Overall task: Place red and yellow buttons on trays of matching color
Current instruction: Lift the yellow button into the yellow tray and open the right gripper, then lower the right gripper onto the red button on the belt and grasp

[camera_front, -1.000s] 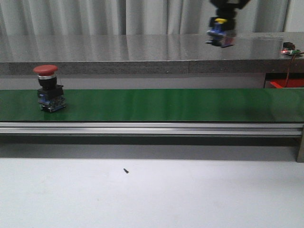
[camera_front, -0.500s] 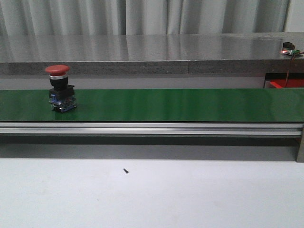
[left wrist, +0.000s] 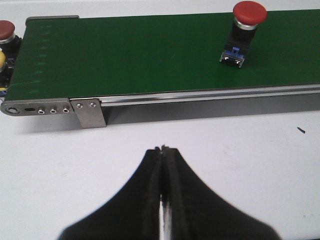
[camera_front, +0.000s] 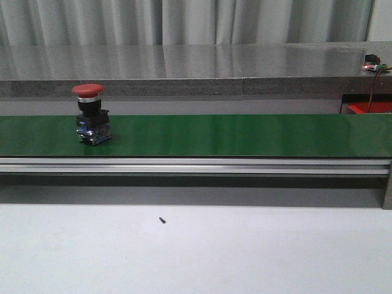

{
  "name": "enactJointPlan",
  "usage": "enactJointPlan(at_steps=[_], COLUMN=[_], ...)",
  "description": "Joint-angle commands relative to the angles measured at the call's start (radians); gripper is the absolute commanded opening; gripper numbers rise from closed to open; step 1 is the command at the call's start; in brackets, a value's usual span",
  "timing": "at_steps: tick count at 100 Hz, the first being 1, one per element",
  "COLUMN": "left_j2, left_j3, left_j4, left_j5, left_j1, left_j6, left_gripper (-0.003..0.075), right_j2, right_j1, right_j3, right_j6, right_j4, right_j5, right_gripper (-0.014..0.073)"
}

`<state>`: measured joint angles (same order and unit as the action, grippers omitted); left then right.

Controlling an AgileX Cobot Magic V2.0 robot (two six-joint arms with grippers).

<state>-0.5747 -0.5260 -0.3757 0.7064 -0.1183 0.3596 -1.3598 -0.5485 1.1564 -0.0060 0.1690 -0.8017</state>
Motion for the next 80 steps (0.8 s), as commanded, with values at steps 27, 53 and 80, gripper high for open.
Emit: enactJointPlan(at_steps=[27,53,80], left_j2=[-0.003,-0.003,-0.003], left_j3=[-0.026,-0.026,-0.026], left_j4=[-0.024,-0.024,-0.024], left_j5=[-0.068,-0.068,-0.068], left_j1=[0.007,0.007,0.007], left_j6=[-0.001,-0.001,-0.001], left_gripper=[-0.0020,-0.0020,-0.0020], right_j2=[-0.219,-0.322,-0.334], right_j1=[-0.023,-0.023,-0.023], right_j3=[0.025,0.025,0.025], right_j6=[0.035,0.035,0.023], right_j4=[0.012,0.012,0.004], right_j5=[0.093,0.144,0.197], right_gripper=[0.0108,0.0111,0.0371])
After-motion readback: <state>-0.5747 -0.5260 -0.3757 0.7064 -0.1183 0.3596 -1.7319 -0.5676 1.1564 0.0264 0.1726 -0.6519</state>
